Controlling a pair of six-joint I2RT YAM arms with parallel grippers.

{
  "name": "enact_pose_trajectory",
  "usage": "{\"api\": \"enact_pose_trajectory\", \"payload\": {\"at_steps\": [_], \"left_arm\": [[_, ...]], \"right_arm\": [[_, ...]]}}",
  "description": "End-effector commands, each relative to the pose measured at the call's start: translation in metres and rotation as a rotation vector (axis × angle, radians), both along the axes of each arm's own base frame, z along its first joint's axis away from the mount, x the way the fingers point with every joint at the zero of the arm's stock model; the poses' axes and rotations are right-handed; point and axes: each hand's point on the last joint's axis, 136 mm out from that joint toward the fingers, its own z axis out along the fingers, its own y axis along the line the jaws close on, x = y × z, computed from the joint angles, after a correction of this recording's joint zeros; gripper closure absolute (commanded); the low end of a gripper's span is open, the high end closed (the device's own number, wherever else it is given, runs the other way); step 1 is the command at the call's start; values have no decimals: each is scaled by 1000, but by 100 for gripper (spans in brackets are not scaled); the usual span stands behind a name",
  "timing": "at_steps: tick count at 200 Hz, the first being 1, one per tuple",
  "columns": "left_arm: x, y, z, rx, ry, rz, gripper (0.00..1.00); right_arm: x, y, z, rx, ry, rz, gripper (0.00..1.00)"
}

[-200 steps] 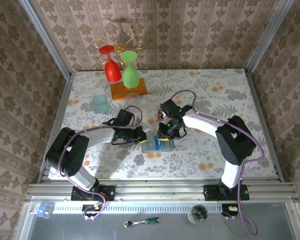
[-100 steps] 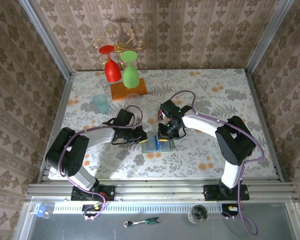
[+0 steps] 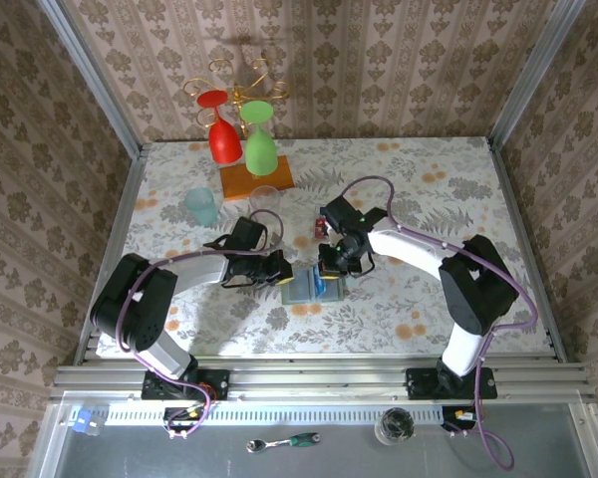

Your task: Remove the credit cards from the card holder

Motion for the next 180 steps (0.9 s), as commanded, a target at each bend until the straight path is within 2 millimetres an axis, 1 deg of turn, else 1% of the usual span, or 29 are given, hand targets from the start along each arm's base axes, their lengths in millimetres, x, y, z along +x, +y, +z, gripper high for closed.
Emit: {"api": "enact_pose_trajectory", "payload": {"at_steps": [1,22,50,76,119,138,162,180], "left_arm": [[2,7,4,31,-7,0,93],[-2,14,-2,84,3,-9,94],[-7,19,-10,119,22,-20,96],[-7,18,-18,123,38,-24,97],[-5,16,-19,117,39,-21,97],[-4,14,-18,111,37,-23,97],[-5,13,-19,107,40,-23,97],[-5,11,-18,96,39,-22,97]], "right_arm": [[3,-11,18,-50,-86,121,98],[8,-18,26,-105,-169,249,98],[12,-34,30,-214,-255,436,98],[22,-44,34,-307,-324,582,98],[31,-55,41,-399,-421,848,100],[45,-63,44,-455,-454,894,100],[63,-71,53,-445,-464,900,100],[77,-74,59,-442,-485,921,100]]}}
